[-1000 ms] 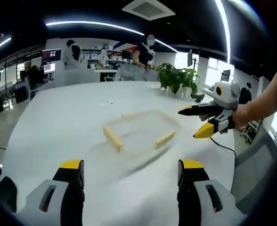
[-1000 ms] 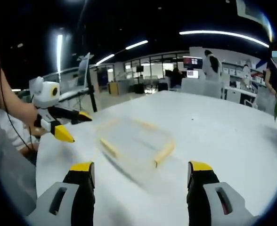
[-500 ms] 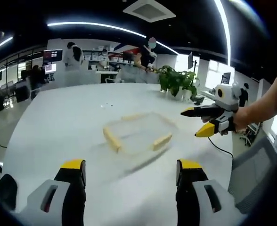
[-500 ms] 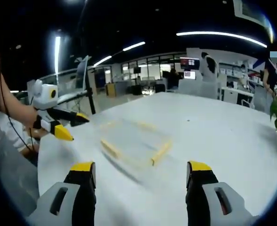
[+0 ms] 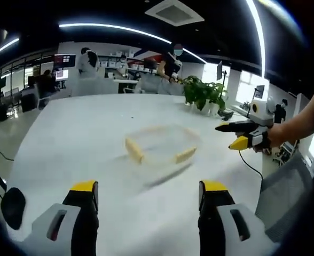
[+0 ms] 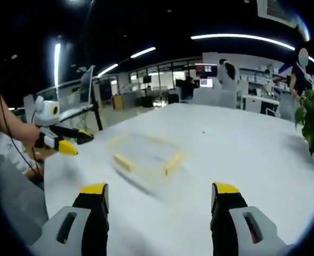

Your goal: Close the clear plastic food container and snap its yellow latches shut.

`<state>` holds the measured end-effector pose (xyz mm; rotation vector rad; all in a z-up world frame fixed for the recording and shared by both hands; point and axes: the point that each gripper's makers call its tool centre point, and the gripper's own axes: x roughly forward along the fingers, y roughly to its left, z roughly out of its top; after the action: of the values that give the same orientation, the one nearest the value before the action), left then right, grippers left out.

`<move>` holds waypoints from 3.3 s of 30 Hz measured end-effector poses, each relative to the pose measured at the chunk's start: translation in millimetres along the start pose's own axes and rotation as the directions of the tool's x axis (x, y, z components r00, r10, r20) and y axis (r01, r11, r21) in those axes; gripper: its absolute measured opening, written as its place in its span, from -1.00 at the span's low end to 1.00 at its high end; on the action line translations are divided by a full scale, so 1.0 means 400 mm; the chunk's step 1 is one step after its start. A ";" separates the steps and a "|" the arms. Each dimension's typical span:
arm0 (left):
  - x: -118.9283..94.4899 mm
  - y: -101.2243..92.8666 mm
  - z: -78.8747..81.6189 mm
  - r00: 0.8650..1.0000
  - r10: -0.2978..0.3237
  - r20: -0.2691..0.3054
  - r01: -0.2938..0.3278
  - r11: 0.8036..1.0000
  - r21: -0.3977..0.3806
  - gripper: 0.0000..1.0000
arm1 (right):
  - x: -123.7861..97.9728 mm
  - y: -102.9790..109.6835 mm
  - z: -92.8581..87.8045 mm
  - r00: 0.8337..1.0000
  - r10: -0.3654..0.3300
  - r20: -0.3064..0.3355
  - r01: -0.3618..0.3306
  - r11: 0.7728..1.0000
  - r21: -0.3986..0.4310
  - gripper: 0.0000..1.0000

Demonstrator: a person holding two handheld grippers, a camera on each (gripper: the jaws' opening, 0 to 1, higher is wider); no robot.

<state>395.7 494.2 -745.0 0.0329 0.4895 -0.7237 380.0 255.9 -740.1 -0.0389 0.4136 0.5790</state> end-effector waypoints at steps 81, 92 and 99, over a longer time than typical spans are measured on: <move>-0.208 -0.163 -0.181 0.995 0.082 -0.054 -0.083 0.996 -0.023 0.28 | -0.183 0.163 -0.087 1.000 -0.001 -0.017 0.002 0.998 0.064 0.58; -0.209 -0.170 -0.184 0.996 0.069 -0.055 -0.070 0.997 -0.020 0.21 | -0.181 0.171 -0.102 0.999 0.003 -0.042 -0.001 0.999 0.053 0.57; -0.206 -0.165 -0.188 0.995 0.073 -0.061 -0.075 0.997 -0.028 0.19 | -0.176 0.175 -0.110 0.998 0.008 -0.061 -0.005 0.999 0.045 0.57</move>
<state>268.9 510.6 -766.4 0.0442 0.5539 -0.6441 272.5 271.2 -747.4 -0.0127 0.4862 0.5759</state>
